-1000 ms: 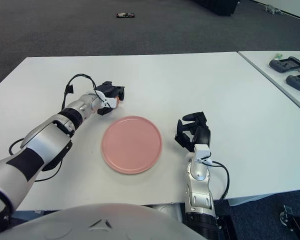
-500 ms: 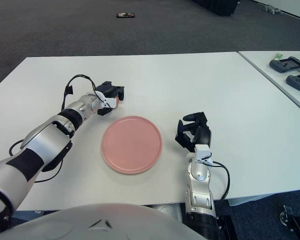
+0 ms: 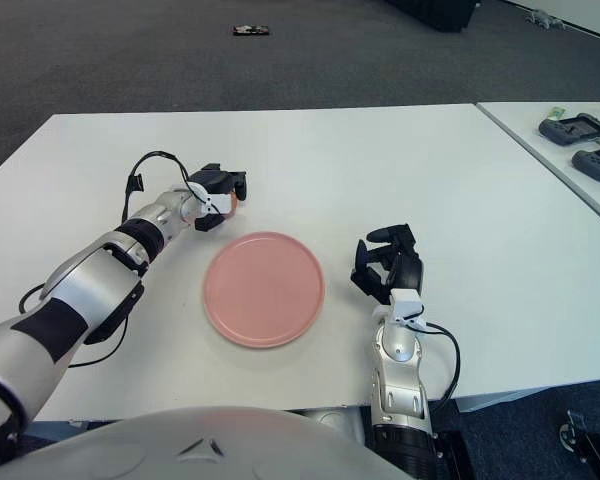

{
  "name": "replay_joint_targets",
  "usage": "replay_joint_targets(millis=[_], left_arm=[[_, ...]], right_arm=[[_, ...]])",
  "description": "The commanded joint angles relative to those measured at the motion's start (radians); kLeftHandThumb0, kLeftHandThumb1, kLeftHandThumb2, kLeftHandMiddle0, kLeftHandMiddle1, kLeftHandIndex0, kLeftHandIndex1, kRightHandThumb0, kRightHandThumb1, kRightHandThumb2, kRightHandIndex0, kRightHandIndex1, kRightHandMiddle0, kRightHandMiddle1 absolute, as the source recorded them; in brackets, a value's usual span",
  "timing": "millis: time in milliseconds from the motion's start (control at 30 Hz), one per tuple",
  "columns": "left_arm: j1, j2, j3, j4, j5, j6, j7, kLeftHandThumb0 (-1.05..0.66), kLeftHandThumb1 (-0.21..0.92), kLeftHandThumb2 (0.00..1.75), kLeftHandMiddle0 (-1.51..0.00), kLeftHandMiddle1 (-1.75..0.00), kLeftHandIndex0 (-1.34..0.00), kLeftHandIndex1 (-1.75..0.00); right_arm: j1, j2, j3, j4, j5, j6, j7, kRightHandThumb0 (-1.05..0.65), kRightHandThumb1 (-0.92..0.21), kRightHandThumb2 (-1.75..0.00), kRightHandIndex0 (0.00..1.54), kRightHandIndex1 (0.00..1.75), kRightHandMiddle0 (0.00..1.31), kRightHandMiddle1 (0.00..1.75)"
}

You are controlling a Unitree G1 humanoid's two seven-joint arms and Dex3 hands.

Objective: Put the apple into the plate.

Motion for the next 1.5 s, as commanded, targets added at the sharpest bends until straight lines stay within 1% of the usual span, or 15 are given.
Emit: replay_joint_targets(millis=[0, 167, 300, 433, 533, 633, 833, 933, 1067, 1200, 1333, 1467], left_arm=[[0.007, 0.008, 0.025, 0.004, -0.022, 0.001, -0.031, 0.0, -0.11, 1.75, -0.98, -1.59, -0.7, -1.75], [0.003, 0.009, 0.062, -0.002, -0.058, -0.003, -0.05, 0.0, -0.11, 1.75, -0.99, -1.58, -0.7, -1.75], [-0.001, 0.014, 0.091, -0.009, -0.085, -0.019, -0.064, 0.0, -0.11, 1.75, -0.99, -1.58, -0.7, -1.75], [-0.006, 0.02, 0.118, -0.015, -0.108, -0.036, -0.082, 0.0, -0.11, 1.75, -0.98, -1.59, -0.7, -1.75], [-0.013, 0.024, 0.149, -0.02, -0.139, -0.049, -0.109, 0.0, -0.11, 1.75, -0.98, -1.6, -0.7, -1.75], [-0.027, 0.032, 0.18, -0.033, -0.17, -0.067, -0.139, 0.0, -0.11, 1.75, -0.98, -1.6, -0.7, -1.75], [-0.021, 0.046, 0.249, -0.06, -0.247, -0.129, -0.196, 0.0, -0.1, 1.75, -0.97, -1.61, -0.7, -1.75], [-0.019, 0.049, 0.266, -0.066, -0.265, -0.146, -0.212, 0.0, -0.1, 1.75, -0.97, -1.61, -0.7, -1.75], [-0.019, 0.055, 0.302, -0.083, -0.306, -0.179, -0.251, 0.0, -0.1, 1.75, -0.97, -1.62, -0.7, -1.75], [-0.017, 0.059, 0.321, -0.103, -0.33, -0.199, -0.28, 0.0, -0.1, 1.75, -0.97, -1.62, -0.7, -1.75], [-0.003, 0.058, 0.349, -0.149, -0.371, -0.224, -0.323, 0.0, -0.1, 1.75, -0.97, -1.61, -0.7, -1.75], [0.023, 0.057, 0.363, -0.221, -0.404, -0.246, -0.357, 0.0, -0.11, 1.75, -0.97, -1.6, -0.7, -1.75]], right_arm=[[-0.008, 0.001, -0.001, 0.0, 0.001, -0.006, -0.004, -0.4, -0.6, -0.97, 0.57, 1.58, 0.39, 1.75], [-0.015, 0.002, -0.001, 0.011, 0.007, -0.018, 0.0, -0.39, -0.62, -0.94, 0.55, 1.57, 0.38, 1.75], [-0.014, 0.004, -0.001, 0.001, 0.006, 0.007, -0.003, -0.39, -0.62, -0.94, 0.56, 1.57, 0.38, 1.75], [-0.014, 0.003, 0.0, -0.003, 0.001, 0.015, -0.004, -0.39, -0.63, -0.94, 0.56, 1.58, 0.37, 1.75], [-0.017, 0.001, 0.002, 0.007, -0.005, -0.011, -0.007, -0.39, -0.64, -0.92, 0.56, 1.57, 0.37, 1.75], [-0.022, -0.003, 0.003, 0.018, -0.006, -0.026, -0.004, -0.39, -0.64, -0.92, 0.56, 1.57, 0.37, 1.75], [-0.028, -0.004, 0.002, 0.019, -0.018, 0.004, -0.009, -0.4, -0.61, -0.95, 0.59, 1.6, 0.38, 1.75], [-0.028, -0.003, 0.003, 0.02, -0.021, 0.001, -0.013, -0.4, -0.61, -0.96, 0.58, 1.6, 0.39, 1.75], [-0.029, -0.004, 0.006, 0.029, -0.024, -0.026, -0.016, -0.4, -0.61, -0.95, 0.57, 1.6, 0.38, 1.75], [-0.029, -0.005, 0.009, 0.028, -0.024, -0.026, -0.015, -0.4, -0.61, -0.95, 0.57, 1.61, 0.38, 1.75], [-0.027, -0.012, 0.01, 0.023, -0.02, -0.004, -0.004, -0.4, -0.61, -0.96, 0.57, 1.63, 0.39, 1.75], [-0.025, -0.013, 0.01, 0.022, -0.019, -0.004, -0.003, -0.4, -0.62, -0.95, 0.55, 1.63, 0.38, 1.75]])
